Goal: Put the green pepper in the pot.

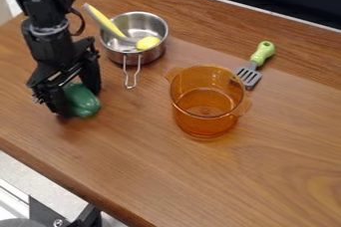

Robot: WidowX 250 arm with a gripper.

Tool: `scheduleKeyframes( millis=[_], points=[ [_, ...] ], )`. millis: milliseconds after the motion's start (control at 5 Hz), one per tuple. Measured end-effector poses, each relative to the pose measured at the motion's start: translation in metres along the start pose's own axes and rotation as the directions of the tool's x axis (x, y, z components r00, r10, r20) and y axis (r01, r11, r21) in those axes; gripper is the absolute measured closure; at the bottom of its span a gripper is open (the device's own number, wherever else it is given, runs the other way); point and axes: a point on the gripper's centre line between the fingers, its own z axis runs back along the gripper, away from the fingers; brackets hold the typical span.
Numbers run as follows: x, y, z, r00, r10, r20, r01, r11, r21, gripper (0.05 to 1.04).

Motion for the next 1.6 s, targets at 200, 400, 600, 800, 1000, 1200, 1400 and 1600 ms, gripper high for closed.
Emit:
scheduleKeyframes(
  millis=[200,400,600,800,1000,1200,1400,1600],
  points=[
    [-0.002,0.001,0.013,0.999,-0.031,-0.015,0.032,0.999,0.022,0.224],
    [-0.012,0.003,0.032,0.996,-0.083,-0.022,0.083,0.996,0.03,0.224],
    [-0.03,0.002,0.052,0.993,-0.11,-0.046,0.111,0.994,0.001,0.224],
    [-0.061,-0.006,0.067,0.988,-0.138,-0.068,0.138,0.99,-0.012,0.224],
    [-0.094,-0.023,0.071,0.988,-0.14,-0.059,0.14,0.99,-0.014,0.225],
    [-0.133,-0.041,0.067,0.985,-0.165,-0.042,0.165,0.986,-0.007,0.224],
    [-0.16,-0.052,0.063,0.973,-0.226,-0.047,0.227,0.974,0.011,0.224],
    [-0.169,-0.068,0.055,0.971,-0.236,-0.032,0.236,0.972,-0.015,0.225]
  ],
)
